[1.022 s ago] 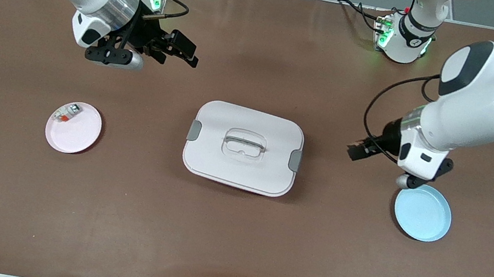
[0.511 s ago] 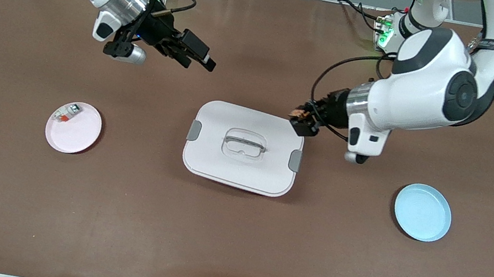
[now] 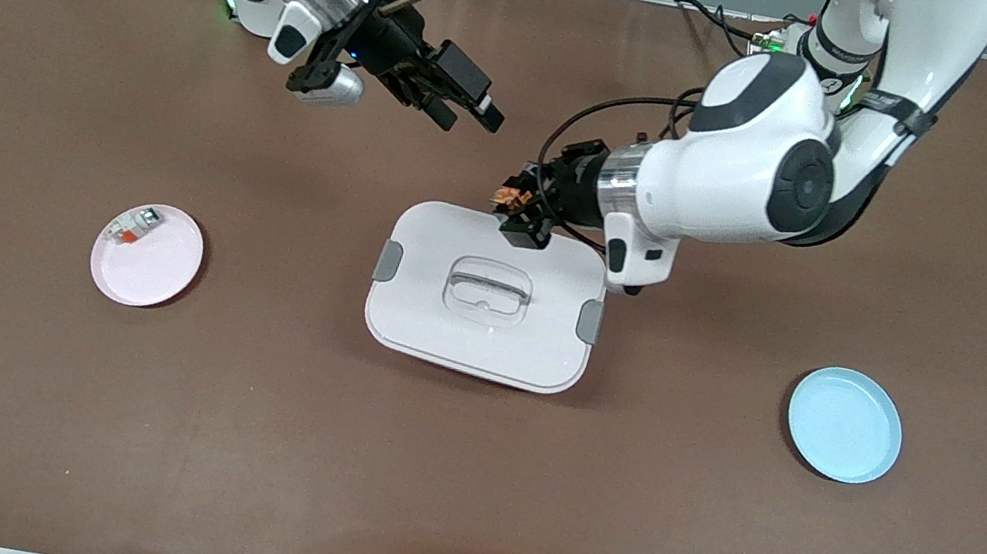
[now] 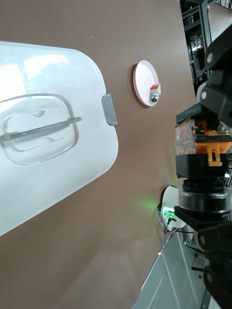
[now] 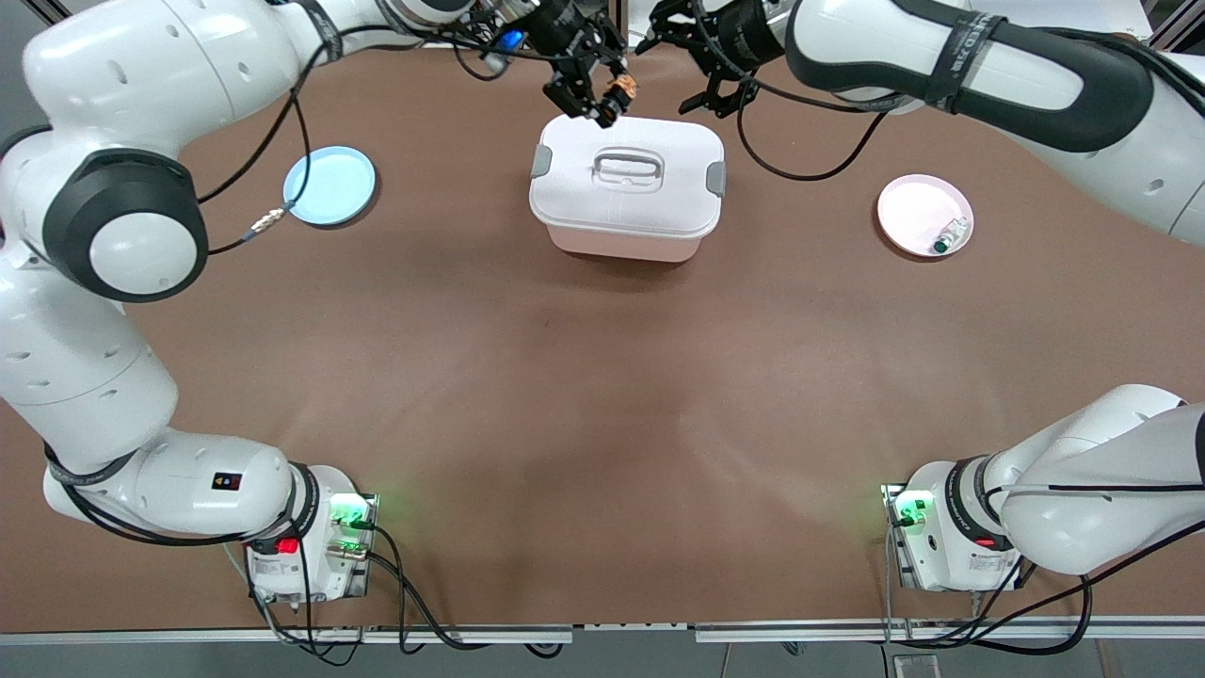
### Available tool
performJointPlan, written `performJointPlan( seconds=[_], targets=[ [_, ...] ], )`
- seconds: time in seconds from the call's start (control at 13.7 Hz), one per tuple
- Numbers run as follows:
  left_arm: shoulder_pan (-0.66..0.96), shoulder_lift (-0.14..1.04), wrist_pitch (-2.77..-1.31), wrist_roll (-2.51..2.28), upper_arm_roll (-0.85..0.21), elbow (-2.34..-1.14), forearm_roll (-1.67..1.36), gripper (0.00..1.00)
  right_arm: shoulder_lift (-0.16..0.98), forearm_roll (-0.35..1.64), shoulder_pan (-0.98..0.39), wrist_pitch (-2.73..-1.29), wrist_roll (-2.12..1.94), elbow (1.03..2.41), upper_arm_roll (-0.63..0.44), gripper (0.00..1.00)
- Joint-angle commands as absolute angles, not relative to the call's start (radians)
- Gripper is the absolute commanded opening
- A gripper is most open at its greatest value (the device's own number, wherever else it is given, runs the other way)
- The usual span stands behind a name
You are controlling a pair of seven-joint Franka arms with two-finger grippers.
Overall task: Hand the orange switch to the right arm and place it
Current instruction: 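Hold the switch with the left gripper while the right gripper grasps it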
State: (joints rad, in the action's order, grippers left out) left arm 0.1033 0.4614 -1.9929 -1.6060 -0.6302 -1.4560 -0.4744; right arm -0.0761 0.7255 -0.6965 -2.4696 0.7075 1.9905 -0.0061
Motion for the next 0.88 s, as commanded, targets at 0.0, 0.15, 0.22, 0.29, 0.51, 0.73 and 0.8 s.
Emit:
performJointPlan(
  seconds=[0.0, 0.15, 0.22, 0.29, 0.51, 0.73, 0.8],
  targets=[
    [0.11, 0.483, -1.996, -1.637, -0.632, -1.424, -0.492, 0.0, -0.071, 0.752, -0.712, -2.484, 0.73, 2.002, -0.015, 1.0],
    [0.126, 0.483, -1.997, -1.649, -0.632, -1.424, -0.492, 0.0, -0.057, 0.747, -0.709, -2.476, 0.729, 2.0, -0.017, 1.0],
    [0.13, 0.483, -1.999, -1.654, -0.632, -1.424, -0.492, 0.0, -0.048, 0.742, -0.707, -2.476, 0.729, 1.999, -0.017, 1.0],
    [0.141, 0.483, -1.999, -1.654, -0.632, -1.424, -0.491, 0.0, -0.034, 0.742, -0.707, -2.476, 0.729, 1.991, -0.018, 1.0],
    [0.15, 0.483, -2.014, -1.661, -0.632, -1.424, -0.491, 0.0, 0.011, 0.742, -0.712, -2.476, 0.736, 1.962, -0.017, 1.0],
    [0.166, 0.483, -2.034, -1.674, -0.632, -1.424, -0.491, 0.0, 0.031, 0.739, -0.712, -2.474, 0.738, 1.962, -0.017, 1.0],
    [0.166, 0.485, -2.036, -1.675, -0.63, -1.424, -0.491, 0.0, 0.034, 0.739, -0.712, -2.474, 0.739, 1.962, -0.017, 1.0]
  ],
)
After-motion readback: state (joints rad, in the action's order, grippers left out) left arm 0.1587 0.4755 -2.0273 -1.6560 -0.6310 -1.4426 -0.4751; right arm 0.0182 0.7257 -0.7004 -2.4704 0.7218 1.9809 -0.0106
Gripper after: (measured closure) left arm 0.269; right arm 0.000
